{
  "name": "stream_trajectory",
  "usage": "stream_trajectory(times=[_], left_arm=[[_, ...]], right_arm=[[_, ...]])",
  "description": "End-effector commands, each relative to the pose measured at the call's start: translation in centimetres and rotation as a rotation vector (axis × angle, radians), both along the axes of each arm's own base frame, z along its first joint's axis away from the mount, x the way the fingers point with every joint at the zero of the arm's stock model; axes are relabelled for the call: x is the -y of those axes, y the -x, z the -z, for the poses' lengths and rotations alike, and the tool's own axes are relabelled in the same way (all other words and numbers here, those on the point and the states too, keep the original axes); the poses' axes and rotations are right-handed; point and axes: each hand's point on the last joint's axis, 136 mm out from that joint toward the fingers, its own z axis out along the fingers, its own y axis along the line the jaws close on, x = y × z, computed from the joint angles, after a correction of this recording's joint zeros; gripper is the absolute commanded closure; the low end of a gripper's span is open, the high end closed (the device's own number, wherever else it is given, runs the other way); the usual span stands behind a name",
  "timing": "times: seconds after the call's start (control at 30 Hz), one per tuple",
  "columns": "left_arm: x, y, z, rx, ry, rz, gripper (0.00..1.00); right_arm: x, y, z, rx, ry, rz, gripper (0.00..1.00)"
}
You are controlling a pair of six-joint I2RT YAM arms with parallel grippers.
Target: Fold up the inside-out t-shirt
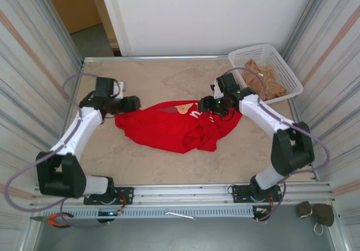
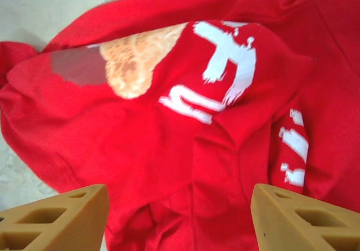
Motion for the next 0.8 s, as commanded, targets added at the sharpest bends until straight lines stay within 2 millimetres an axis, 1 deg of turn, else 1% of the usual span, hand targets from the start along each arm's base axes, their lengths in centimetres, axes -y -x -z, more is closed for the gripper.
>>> stream_trajectory(times=[0.0,0.1,0.13,0.27,0.37,0.43,0.5,0.57,0.63,0.7,0.77], left_arm=[[4.5,2.9,-0.8,0.088,-0.105,0.155,0.27],[9.2,5.1,0.6,0.118,-0.178,0.291,0.25],[10.6,5.7,1.1,0.128,-0.200,0.341,0.25],[15.9,7.4,3.9,0.165,-0.332,0.519,0.23],[18.7,8.0,6.1,0.172,-0.418,0.626,0.22],[20.1,8.2,7.3,0.176,-0.449,0.673,0.22],[20.7,7.9,8.4,0.161,-0.475,0.694,0.22],[20.9,7.2,9.5,0.146,-0.516,0.690,0.22],[21.0,6.7,10.3,0.130,-0.537,0.689,0.26],[20.9,6.0,10.9,0.114,-0.542,0.674,0.35],[20.5,5.2,11.3,0.092,-0.528,0.646,0.52]], right_arm=[[1.3,2.6,-0.7,0.074,0.110,0.003,0.33],[2.5,4.7,0.2,0.068,0.121,0.053,0.32],[2.8,5.1,0.5,0.066,0.116,0.067,0.32],[4.4,6.1,3.0,0.014,0.114,0.123,0.30],[5.3,6.4,4.2,-0.016,0.110,0.149,0.31],[5.9,6.5,4.5,-0.032,0.102,0.170,0.31],[6.2,6.5,4.3,-0.031,0.089,0.183,0.31],[6.2,6.7,3.9,-0.027,0.069,0.192,0.31],[6.0,6.9,3.3,-0.022,0.042,0.193,0.32],[5.6,7.1,2.7,-0.018,0.012,0.193,0.32],[5.2,7.4,2.1,-0.012,-0.015,0.190,0.33]])
